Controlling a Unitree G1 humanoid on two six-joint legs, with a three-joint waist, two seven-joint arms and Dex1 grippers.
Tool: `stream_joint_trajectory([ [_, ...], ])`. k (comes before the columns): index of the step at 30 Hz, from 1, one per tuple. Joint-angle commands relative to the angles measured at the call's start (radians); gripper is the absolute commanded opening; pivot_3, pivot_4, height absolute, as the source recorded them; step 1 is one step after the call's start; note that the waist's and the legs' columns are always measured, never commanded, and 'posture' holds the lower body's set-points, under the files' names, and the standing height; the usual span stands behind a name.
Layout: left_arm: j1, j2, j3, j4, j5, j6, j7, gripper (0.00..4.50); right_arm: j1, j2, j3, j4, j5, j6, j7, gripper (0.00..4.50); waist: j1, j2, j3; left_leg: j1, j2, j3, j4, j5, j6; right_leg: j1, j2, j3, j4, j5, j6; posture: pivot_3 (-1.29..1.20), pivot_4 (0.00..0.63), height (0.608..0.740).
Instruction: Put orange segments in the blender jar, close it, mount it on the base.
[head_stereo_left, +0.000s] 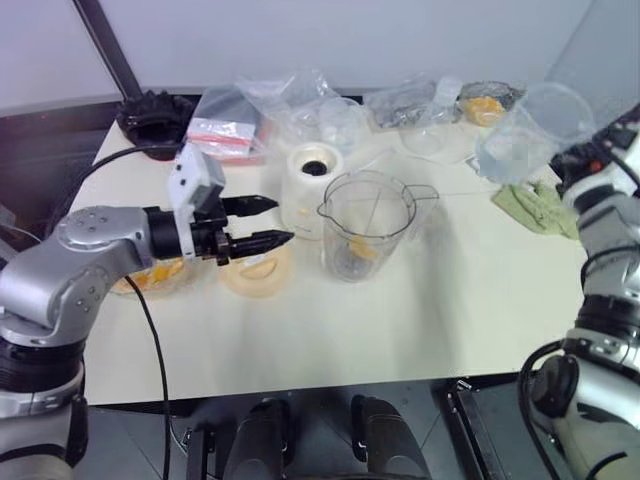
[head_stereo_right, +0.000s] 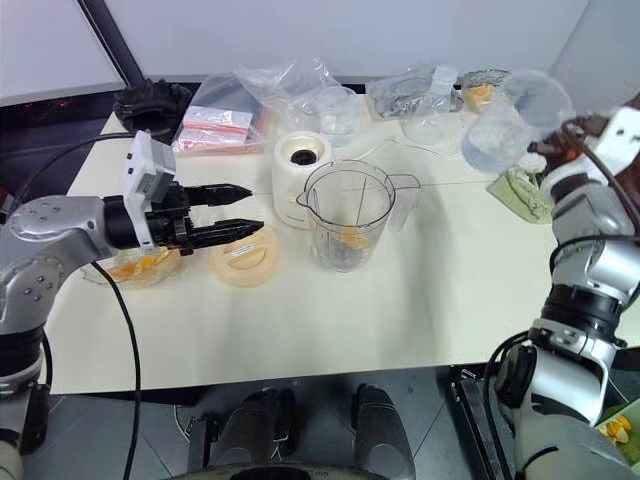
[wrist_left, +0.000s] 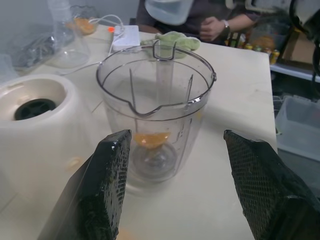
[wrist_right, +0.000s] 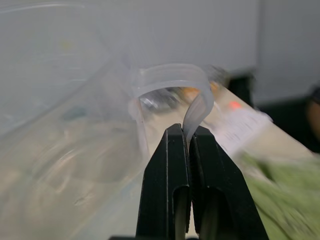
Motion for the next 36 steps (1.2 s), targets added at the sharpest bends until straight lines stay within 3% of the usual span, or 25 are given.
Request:
stream_joint_trajectory([
  [1,-0.021,0.000,0.003,-0.032,-0.015,0.003,0.000,3.06,0.043,-0.004,-0.025,-0.001,-0.043,-0.102,-0.071,0.03,0.000,0.000,0.000,0.000,0.000,0.000,0.000,0.000,0.000,0.000,0.000,0.000,0.000,0.000,0.000,0.00,0.150,0.740],
  [16,-0.012,0.010,-0.001,-0.054,-0.022,0.026,0.005,3.06,0.145,0.085,0.004,0.213,-0.099,-0.304,-0.212,0.03,0.002,0.000,0.000,0.000,0.000,0.000,0.000,0.000,0.000,0.000,0.000,0.001,0.000,0.000,0.000,0.00,0.150,0.740],
  [36,-0.031,0.013,-0.022,-0.023,0.010,0.007,-0.020,3.06,0.284,0.180,0.004,0.061,-0.066,-0.281,-0.296,0.03,0.000,0.001,0.000,0.000,0.000,-0.001,0.000,0.000,0.000,0.000,0.001,0.001,0.000,0.000,0.000,0.00,0.150,0.740],
])
